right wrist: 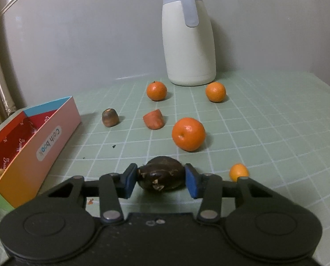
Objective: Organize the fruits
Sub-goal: 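Lower the right tool onto the dark brown fruit and close the right gripper, then carry the dark brown fruit over the red box and open the right gripper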
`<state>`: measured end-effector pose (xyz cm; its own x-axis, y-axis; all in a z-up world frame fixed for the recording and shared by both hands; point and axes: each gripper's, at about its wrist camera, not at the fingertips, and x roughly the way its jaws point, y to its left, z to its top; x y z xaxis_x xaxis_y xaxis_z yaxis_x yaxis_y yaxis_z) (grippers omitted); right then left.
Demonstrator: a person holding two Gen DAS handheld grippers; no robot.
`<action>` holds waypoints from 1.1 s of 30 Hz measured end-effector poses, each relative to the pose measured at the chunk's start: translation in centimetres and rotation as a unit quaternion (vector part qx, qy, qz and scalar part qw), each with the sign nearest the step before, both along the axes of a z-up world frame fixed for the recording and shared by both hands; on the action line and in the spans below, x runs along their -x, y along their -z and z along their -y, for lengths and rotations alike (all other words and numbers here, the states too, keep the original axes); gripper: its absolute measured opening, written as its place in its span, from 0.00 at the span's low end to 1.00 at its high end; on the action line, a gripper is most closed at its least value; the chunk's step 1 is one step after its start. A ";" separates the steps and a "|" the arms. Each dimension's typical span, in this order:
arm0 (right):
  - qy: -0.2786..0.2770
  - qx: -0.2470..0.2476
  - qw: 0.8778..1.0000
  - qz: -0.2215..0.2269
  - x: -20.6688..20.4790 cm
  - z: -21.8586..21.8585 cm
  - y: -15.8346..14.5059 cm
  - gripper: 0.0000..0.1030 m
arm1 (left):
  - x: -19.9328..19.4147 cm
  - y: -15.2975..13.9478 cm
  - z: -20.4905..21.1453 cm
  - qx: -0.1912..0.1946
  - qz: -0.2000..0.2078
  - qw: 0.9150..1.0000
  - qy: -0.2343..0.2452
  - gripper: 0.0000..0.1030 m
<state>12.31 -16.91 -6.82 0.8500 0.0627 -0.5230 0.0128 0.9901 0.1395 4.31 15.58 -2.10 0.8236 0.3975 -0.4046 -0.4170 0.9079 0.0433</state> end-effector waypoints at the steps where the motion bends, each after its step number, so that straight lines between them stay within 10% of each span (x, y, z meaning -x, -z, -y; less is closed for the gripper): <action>1: -0.001 0.002 1.000 0.001 0.0 -0.1 0.0 0.43 | 0.0 0.0 -0.2 0.002 0.000 1.000 -0.003 0.88; 33: -0.194 -0.022 0.975 0.102 2.5 -8.9 -4.8 0.42 | 2.1 0.6 -4.5 0.022 0.006 0.998 -0.054 0.89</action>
<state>9.85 -8.02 -1.99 0.8437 0.4194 -0.3351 -0.3943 0.9078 0.1432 2.25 20.08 -2.66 0.7814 0.4667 -0.4144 -0.5128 0.8585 -0.0001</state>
